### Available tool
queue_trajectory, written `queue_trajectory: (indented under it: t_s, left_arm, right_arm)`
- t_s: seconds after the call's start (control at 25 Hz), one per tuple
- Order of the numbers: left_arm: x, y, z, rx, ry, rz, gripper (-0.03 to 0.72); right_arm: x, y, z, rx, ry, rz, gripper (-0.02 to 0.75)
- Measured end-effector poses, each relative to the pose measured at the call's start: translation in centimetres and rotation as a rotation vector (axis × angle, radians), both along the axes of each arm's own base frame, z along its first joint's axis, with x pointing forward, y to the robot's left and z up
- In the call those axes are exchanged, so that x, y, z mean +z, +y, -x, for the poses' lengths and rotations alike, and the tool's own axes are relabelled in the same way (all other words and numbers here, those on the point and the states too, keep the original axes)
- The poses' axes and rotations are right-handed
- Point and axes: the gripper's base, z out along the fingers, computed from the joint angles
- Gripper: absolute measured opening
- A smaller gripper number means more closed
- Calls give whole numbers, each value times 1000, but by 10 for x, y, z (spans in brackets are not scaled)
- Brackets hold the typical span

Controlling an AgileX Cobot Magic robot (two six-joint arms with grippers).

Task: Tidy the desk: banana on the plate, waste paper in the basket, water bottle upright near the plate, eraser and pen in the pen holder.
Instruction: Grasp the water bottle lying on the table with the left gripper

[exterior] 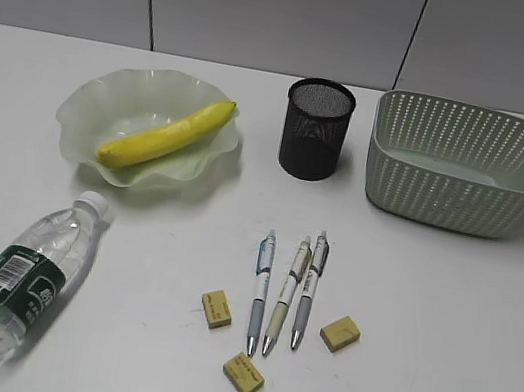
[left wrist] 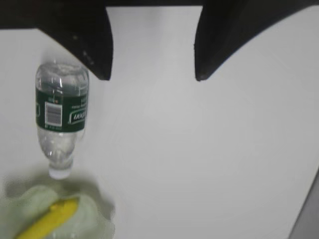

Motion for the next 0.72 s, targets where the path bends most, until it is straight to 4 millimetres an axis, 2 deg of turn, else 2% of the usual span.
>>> queue_trajectory:
  t_s: [0.04,0.12,0.24,0.36,0.52,0.6,0.72]
  left_arm:
    - [-2,-2,-9,-4,52,-6,405]
    - [-4,-8,-29,-32,156,-8,469]
    - [-2,-21,-62,-77,232,26,524]
    - [-3,-35,-103,-122,298,32,538]
    - [-23,-61,-157,-194,399,8,541]
    - [-32,-79,-178,-245,430,-10,563]
    - [-56,-107,-205,-307,502,-45,613]
  right_arm:
    - [4,-3,22,-9,-12,2,496]
    - [8,-9,53,-44,-40,-2,493]
    - [3,-16,91,-69,-80,18,486]
    - [-13,-22,121,-81,-108,39,486]
    - [-30,-25,149,-84,-180,31,486]
    - [-36,-26,158,-84,-215,26,486]
    - [-39,-27,164,-86,-243,22,486]
